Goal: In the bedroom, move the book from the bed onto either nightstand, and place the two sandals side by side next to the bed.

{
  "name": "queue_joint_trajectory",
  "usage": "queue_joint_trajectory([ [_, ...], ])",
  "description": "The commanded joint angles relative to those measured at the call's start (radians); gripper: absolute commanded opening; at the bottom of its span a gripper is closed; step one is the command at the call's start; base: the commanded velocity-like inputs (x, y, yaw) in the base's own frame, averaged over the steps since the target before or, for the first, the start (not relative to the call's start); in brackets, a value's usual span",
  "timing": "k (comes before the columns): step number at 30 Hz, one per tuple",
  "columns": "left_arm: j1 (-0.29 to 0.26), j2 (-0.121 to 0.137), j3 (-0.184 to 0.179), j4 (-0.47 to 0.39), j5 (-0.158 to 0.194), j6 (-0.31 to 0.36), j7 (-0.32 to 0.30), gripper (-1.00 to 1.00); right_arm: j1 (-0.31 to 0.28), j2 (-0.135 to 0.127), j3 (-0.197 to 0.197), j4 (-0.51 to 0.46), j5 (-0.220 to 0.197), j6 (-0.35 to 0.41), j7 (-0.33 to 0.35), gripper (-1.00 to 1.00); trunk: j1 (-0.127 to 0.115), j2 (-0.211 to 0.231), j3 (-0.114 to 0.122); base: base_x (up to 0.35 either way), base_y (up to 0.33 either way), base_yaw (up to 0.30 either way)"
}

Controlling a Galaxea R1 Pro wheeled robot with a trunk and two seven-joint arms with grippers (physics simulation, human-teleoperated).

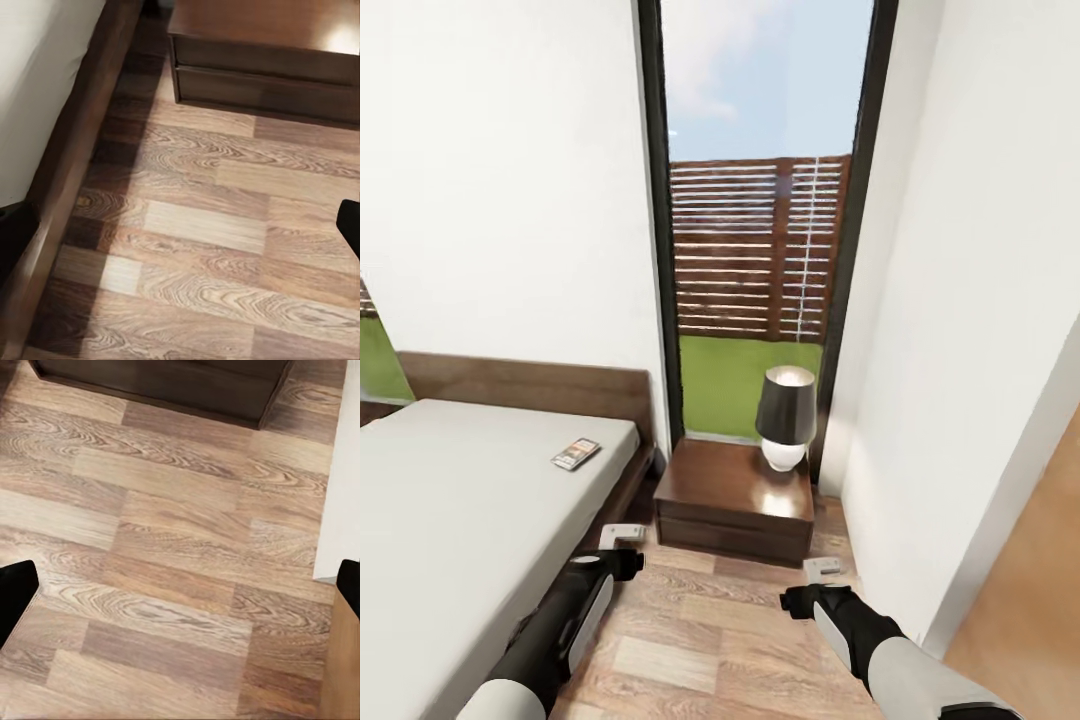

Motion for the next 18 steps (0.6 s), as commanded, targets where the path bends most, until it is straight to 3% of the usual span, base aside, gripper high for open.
queue_joint_trajectory([
  [1,-0.001,0.000,-0.003,-0.001,0.005,0.004,0.007,1.00,0.000,0.000,0.004,-0.002,0.002,0.007,-0.004,1.00,0.001,-0.002,-0.002,0.337,0.000,0.274],
  [18,-0.001,-0.001,-0.004,-0.001,0.000,0.004,0.008,1.00,0.000,0.000,0.005,-0.002,0.002,0.006,-0.004,1.00,0.001,-0.002,-0.002,0.337,-0.005,0.274],
])
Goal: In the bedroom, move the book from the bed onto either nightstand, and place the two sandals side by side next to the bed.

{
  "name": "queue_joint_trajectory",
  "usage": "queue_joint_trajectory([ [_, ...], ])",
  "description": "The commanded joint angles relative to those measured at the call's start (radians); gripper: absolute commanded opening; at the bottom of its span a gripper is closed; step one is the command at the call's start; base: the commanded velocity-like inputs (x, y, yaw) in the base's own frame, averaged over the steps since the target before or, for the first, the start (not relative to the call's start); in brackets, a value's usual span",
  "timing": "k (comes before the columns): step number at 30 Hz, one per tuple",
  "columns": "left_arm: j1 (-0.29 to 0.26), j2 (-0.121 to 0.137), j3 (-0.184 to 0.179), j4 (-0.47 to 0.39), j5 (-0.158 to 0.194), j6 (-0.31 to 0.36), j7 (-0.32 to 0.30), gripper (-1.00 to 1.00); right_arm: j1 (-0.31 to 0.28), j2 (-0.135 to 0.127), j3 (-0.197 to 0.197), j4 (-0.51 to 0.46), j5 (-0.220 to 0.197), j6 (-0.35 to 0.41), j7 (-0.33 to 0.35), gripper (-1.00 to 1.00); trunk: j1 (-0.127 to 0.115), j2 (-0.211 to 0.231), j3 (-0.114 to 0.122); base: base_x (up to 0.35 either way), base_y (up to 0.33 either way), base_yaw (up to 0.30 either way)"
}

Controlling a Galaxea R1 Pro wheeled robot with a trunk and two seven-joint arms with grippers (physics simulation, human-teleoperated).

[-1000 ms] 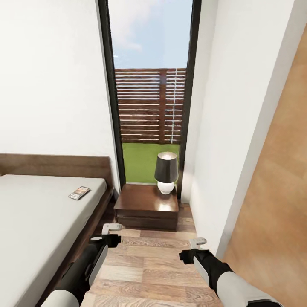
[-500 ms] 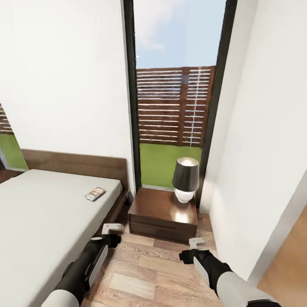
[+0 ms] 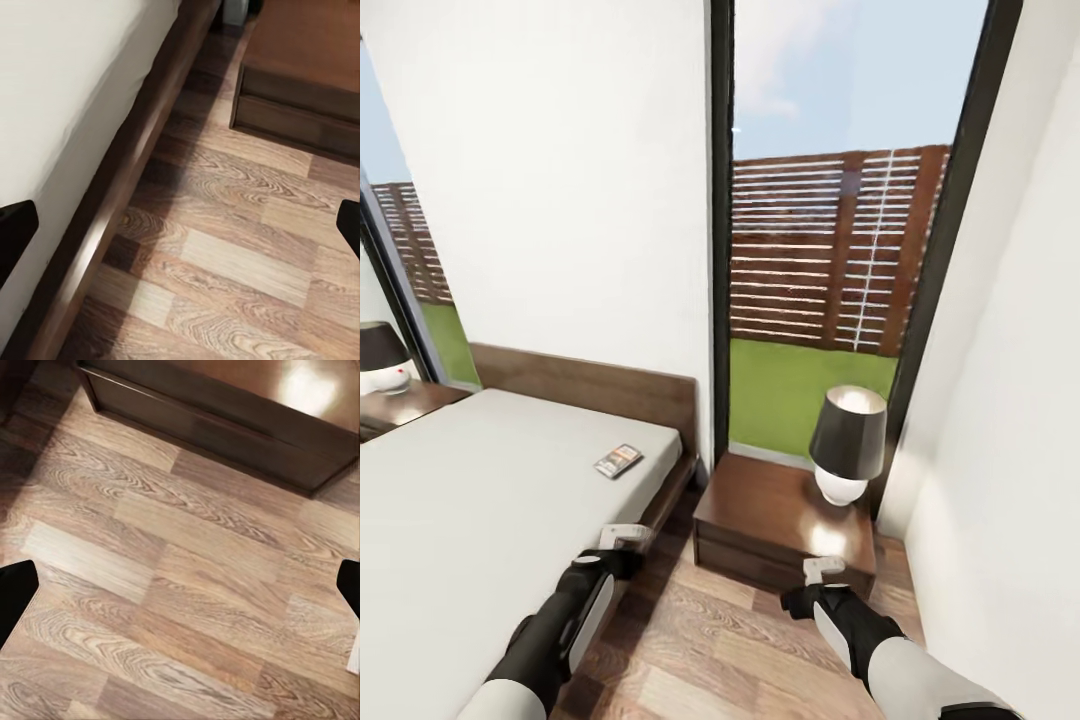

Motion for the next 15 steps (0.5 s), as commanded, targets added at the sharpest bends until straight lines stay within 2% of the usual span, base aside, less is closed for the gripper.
queue_joint_trajectory([
  [1,-0.001,0.000,-0.003,-0.001,0.004,0.005,0.007,1.00,0.000,0.000,0.004,-0.002,0.002,0.007,-0.004,1.00,0.001,-0.002,-0.002,0.337,-0.065,0.274],
  [6,-0.001,-0.001,-0.003,-0.001,0.002,0.005,0.008,1.00,0.000,0.000,0.004,-0.002,0.002,0.007,-0.004,1.00,0.001,-0.002,-0.002,0.332,-0.111,0.274],
  [15,-0.001,-0.002,-0.004,-0.001,0.001,0.005,0.008,1.00,0.000,0.000,0.004,-0.002,0.002,0.007,-0.004,1.00,0.001,-0.002,-0.002,0.302,-0.195,0.273],
])
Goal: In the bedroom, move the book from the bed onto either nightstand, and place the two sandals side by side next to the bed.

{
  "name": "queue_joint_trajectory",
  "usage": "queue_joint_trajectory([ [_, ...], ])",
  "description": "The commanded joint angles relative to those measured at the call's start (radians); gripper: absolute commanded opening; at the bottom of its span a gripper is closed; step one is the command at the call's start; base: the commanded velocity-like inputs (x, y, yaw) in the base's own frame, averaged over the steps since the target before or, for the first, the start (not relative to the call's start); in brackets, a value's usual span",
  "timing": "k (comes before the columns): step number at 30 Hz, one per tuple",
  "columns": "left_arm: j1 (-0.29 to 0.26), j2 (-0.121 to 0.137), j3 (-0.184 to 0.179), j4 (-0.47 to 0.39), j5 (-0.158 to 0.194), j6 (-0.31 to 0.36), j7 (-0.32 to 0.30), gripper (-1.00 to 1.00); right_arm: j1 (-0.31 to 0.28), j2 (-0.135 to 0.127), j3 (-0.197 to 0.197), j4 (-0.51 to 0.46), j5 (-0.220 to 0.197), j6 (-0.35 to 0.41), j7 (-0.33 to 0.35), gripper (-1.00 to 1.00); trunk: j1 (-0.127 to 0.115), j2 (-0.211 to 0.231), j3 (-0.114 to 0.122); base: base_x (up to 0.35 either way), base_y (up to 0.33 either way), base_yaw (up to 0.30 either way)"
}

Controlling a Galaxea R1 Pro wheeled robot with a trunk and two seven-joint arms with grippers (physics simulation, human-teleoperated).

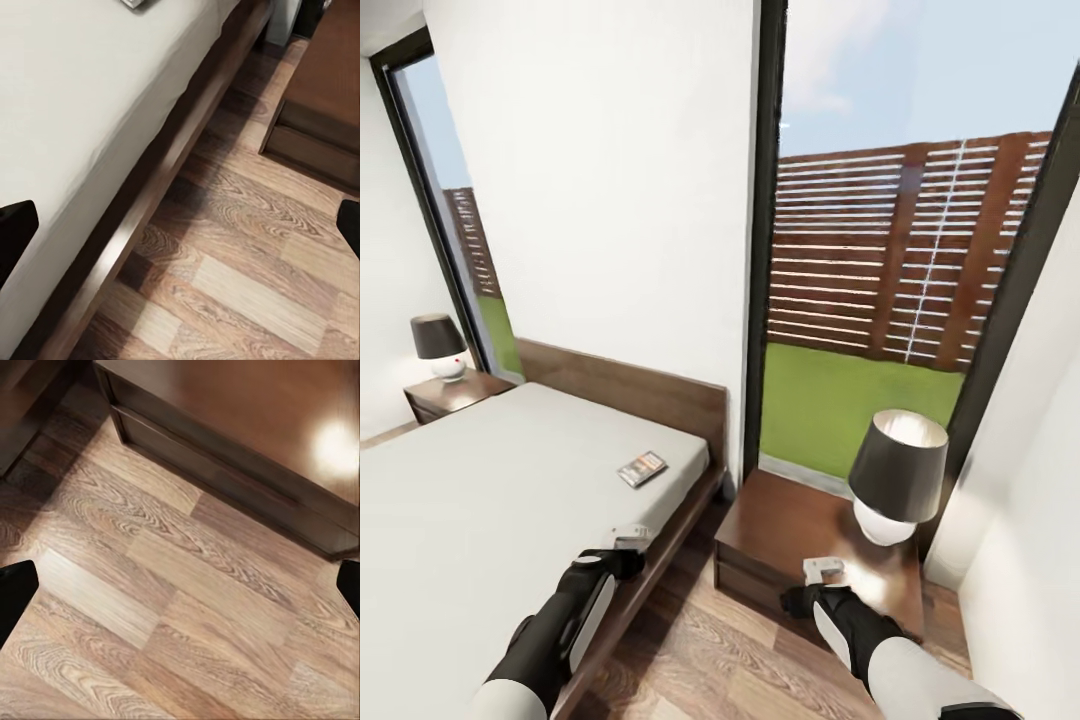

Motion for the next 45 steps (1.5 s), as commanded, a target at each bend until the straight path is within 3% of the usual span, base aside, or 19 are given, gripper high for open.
queue_joint_trajectory([
  [1,-0.001,0.000,-0.003,-0.001,0.005,0.005,0.007,1.00,0.000,0.000,0.004,-0.002,0.002,0.007,-0.003,1.00,0.001,-0.002,-0.002,0.287,-0.218,0.268],
  [7,-0.001,0.001,-0.006,-0.004,0.003,0.004,0.007,1.00,0.000,0.000,0.004,-0.003,0.002,0.007,-0.004,1.00,0.001,-0.002,-0.002,0.249,-0.192,0.128],
  [23,-0.001,0.004,0.013,-0.010,0.019,0.008,-0.002,1.00,0.000,0.000,0.001,0.007,-0.001,-0.030,-0.007,1.00,0.001,-0.002,-0.002,0.013,-0.009,0.003],
  [35,-0.062,0.006,0.034,-0.030,0.019,0.144,-0.001,1.00,0.022,-0.010,0.001,0.253,0.002,-0.378,-0.008,1.00,0.001,-0.002,-0.002,0.000,0.000,0.000],
  [45,-0.069,0.008,0.106,-0.100,0.047,0.180,0.000,1.00,0.104,-0.011,0.002,0.288,0.003,-0.458,-0.007,1.00,0.001,-0.002,-0.002,0.000,0.000,0.000],
])
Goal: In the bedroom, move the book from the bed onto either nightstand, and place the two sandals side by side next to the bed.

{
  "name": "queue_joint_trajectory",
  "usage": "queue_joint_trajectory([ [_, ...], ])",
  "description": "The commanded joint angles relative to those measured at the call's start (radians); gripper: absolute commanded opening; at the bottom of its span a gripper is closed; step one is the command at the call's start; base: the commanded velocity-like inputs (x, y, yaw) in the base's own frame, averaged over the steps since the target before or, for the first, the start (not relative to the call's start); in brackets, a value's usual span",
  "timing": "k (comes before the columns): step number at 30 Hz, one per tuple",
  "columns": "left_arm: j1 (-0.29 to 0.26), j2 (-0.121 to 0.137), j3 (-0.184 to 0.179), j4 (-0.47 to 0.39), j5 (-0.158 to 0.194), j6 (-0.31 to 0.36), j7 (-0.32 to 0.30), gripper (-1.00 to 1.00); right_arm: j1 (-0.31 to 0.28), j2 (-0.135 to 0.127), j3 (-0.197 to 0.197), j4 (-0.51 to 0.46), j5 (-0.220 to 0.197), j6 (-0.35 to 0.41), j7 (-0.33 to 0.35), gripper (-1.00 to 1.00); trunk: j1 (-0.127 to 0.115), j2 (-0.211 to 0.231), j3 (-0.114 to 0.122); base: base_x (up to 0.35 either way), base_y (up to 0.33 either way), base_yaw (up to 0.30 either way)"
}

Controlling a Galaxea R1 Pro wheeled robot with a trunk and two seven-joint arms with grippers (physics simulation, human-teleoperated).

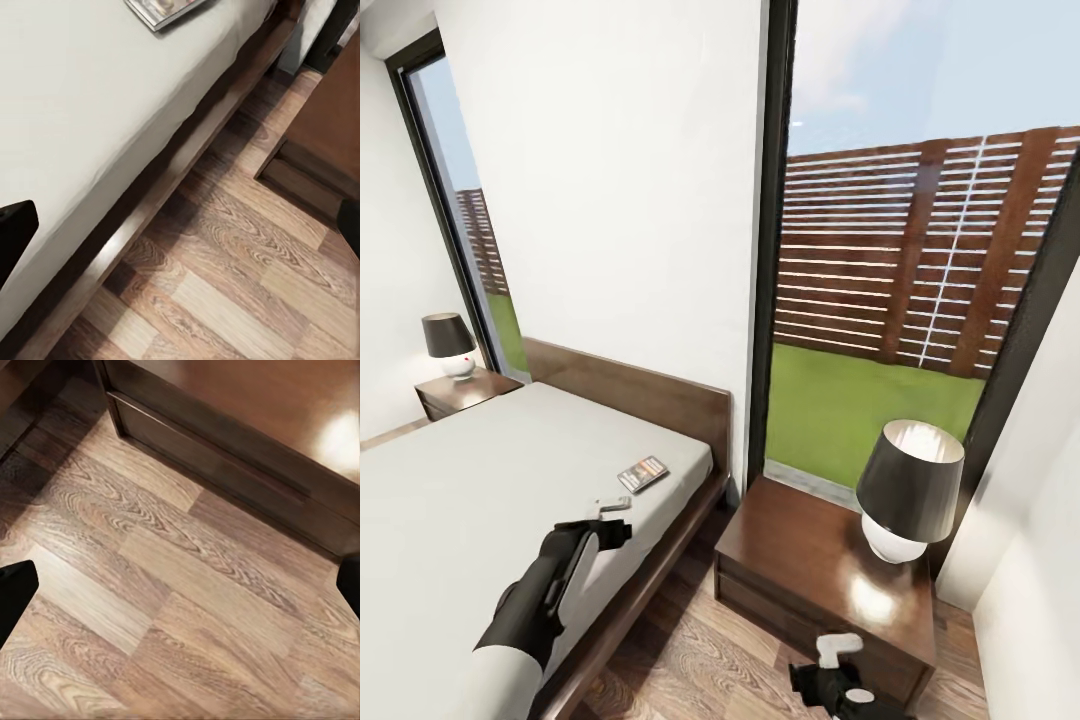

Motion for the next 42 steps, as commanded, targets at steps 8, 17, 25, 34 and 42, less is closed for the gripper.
queue_joint_trajectory([
  [8,-0.001,-0.003,0.008,-0.035,0.016,0.018,0.006,1.00,0.036,0.001,0.005,0.003,0.005,-0.043,-0.002,1.00,0.001,-0.002,-0.002,0.108,0.000,0.000],
  [17,-0.002,-0.005,0.006,-0.031,0.014,0.020,0.006,1.00,0.040,0.000,0.005,0.009,0.006,-0.091,0.004,1.00,0.001,-0.002,-0.002,0.314,0.000,0.000],
  [25,-0.002,-0.008,0.005,-0.028,0.011,0.019,0.006,1.00,0.040,0.000,0.005,0.013,0.006,-0.114,0.007,1.00,0.001,-0.002,-0.002,0.334,0.000,0.000],
  [34,-0.002,-0.007,0.007,-0.031,0.011,0.019,0.006,1.00,0.040,0.000,0.005,0.013,0.005,-0.118,0.008,1.00,0.001,-0.002,-0.002,0.226,0.000,0.000],
  [42,-0.002,-0.007,0.007,-0.032,0.010,0.019,0.006,1.00,0.040,0.000,0.005,0.014,0.005,-0.119,0.008,1.00,0.001,-0.002,-0.002,0.034,0.000,0.000],
])
